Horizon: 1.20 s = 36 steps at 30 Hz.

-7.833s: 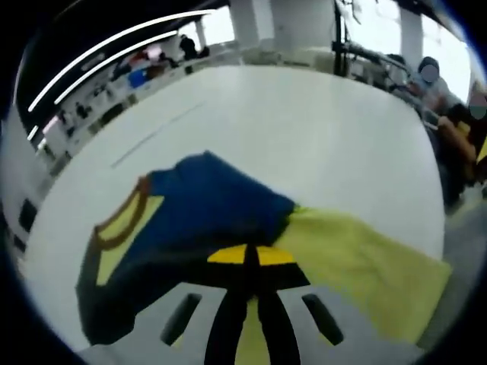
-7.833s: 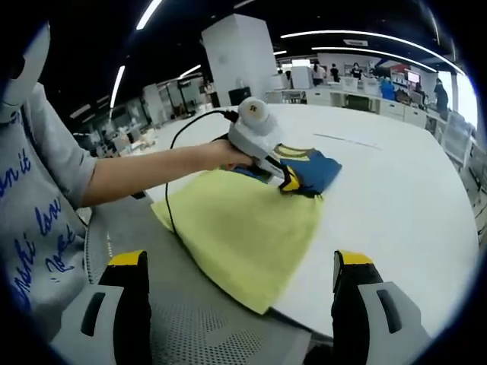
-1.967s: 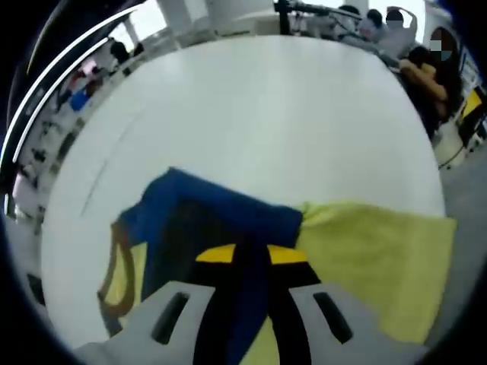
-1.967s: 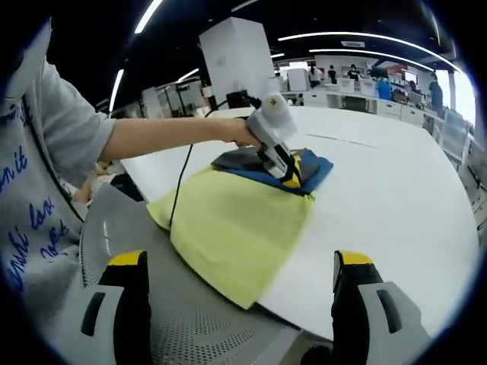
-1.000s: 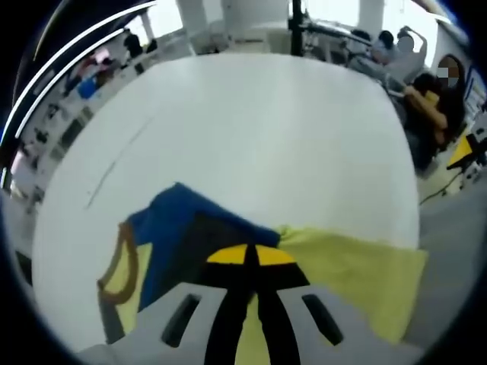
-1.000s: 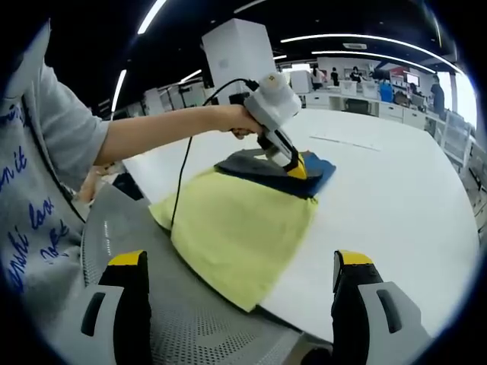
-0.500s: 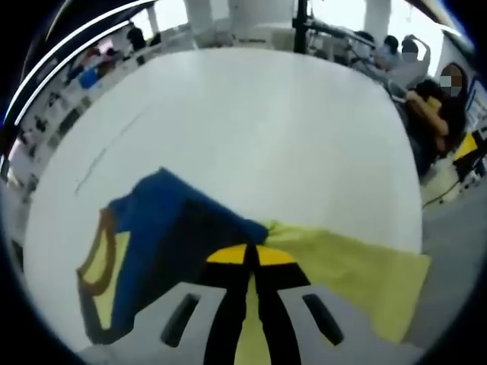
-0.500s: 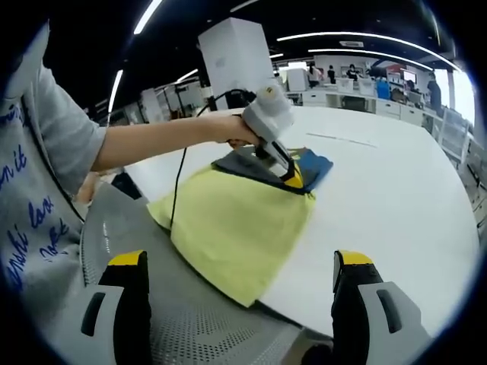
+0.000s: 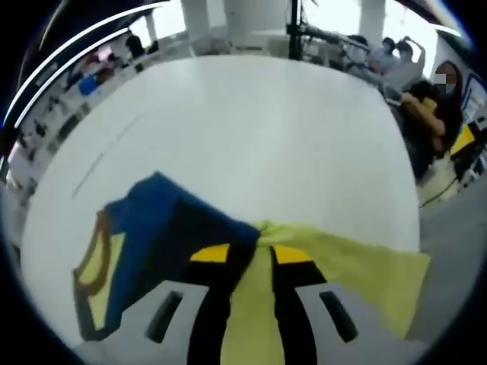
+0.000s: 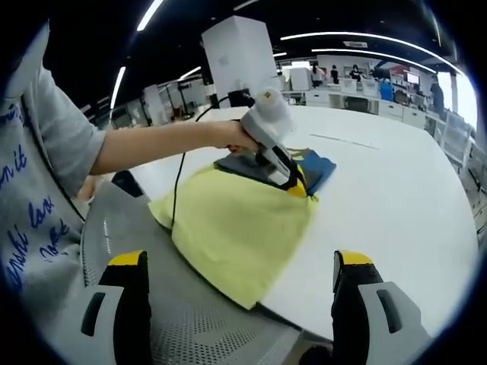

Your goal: Fold the garment on the visible template until the final outline fits inside the template.

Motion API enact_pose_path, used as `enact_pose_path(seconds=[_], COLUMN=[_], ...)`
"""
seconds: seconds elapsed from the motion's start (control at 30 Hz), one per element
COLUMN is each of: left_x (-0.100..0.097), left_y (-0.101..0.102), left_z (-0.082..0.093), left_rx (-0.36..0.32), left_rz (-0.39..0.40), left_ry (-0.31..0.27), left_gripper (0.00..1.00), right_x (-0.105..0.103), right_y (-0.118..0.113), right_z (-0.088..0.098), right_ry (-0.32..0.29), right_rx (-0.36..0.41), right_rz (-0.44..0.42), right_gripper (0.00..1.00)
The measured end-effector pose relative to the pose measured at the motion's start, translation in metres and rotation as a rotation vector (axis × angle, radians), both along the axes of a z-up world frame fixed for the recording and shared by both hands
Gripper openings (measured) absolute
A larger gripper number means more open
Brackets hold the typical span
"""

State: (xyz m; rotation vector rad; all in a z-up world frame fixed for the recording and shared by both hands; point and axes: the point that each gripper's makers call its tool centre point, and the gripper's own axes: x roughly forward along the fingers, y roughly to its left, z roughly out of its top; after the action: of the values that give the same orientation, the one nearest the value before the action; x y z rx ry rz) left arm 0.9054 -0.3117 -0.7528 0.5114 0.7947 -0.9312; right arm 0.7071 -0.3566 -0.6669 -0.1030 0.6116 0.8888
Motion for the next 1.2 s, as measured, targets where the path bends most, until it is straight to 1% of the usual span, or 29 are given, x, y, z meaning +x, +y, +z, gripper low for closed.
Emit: enact_pose_path(seconds=[0.1,0.13,0.17,0.27,0.33,0.4,0.5,0.57,0.63,0.7,0.87,1.0,1.1,1.2], left_x=[-0.003,-0.004,-0.005,-0.009,-0.013,-0.015,-0.019,-0.02,-0.023,-0.024,-0.034,-0.041,-0.045,-0.051], left_y=[0.012,0.018,0.022,0.034,0.04,0.044,0.051,0.056,0.06,0.067,0.087,0.103,0.119,0.13], left_z=[0.009,0.012,0.014,0.018,0.021,0.024,0.032,0.035,0.038,0.044,0.059,0.066,0.073,0.079], left_rx=[0.006,0.01,0.007,0.004,0.004,-0.004,-0.033,-0.038,-0.035,-0.038,-0.076,-0.081,-0.087,-0.105], left_rz=[0.008,0.004,0.001,0.011,0.009,0.012,0.022,0.02,0.015,0.017,0.043,0.058,0.085,0.104], left_ry=[-0.018,-0.034,-0.038,-0.034,-0.043,-0.048,-0.053,-0.053,-0.054,-0.072,-0.083,-0.1,-0.11,-0.099], left_gripper=[0.31,0.32,0.33,0.37,0.41,0.43,0.45,0.46,0.51,0.53,0.56,0.6,0.63,0.64], right_x=[0.002,0.002,0.003,0.004,0.005,0.004,0.005,0.005,0.006,0.007,0.012,0.015,0.016,0.017], right_y=[0.004,0.006,0.008,0.013,0.017,0.021,0.026,0.029,0.031,0.033,0.039,0.046,0.053,0.061], right_z=[0.002,0.002,0.003,0.003,0.004,0.005,0.007,0.009,0.013,0.015,0.019,0.02,0.022,0.024], right_ry=[-0.006,-0.009,-0.012,-0.015,-0.016,-0.02,-0.026,-0.03,-0.038,-0.044,-0.056,-0.058,-0.062,-0.065], right_rx=[-0.001,0.0,0.001,-0.002,-0.003,-0.003,-0.015,-0.02,-0.02,-0.025,-0.027,-0.033,-0.032,-0.032], right_rz=[0.01,0.014,0.018,0.03,0.037,0.044,0.048,0.046,0.04,0.034,0.01,0.003,0.002,0.004], right_gripper=[1.0,1.0,1.0,1.0,1.0,1.0,1.0,1.0,1.0,1.0,1.0,1.0,1.0,1.0])
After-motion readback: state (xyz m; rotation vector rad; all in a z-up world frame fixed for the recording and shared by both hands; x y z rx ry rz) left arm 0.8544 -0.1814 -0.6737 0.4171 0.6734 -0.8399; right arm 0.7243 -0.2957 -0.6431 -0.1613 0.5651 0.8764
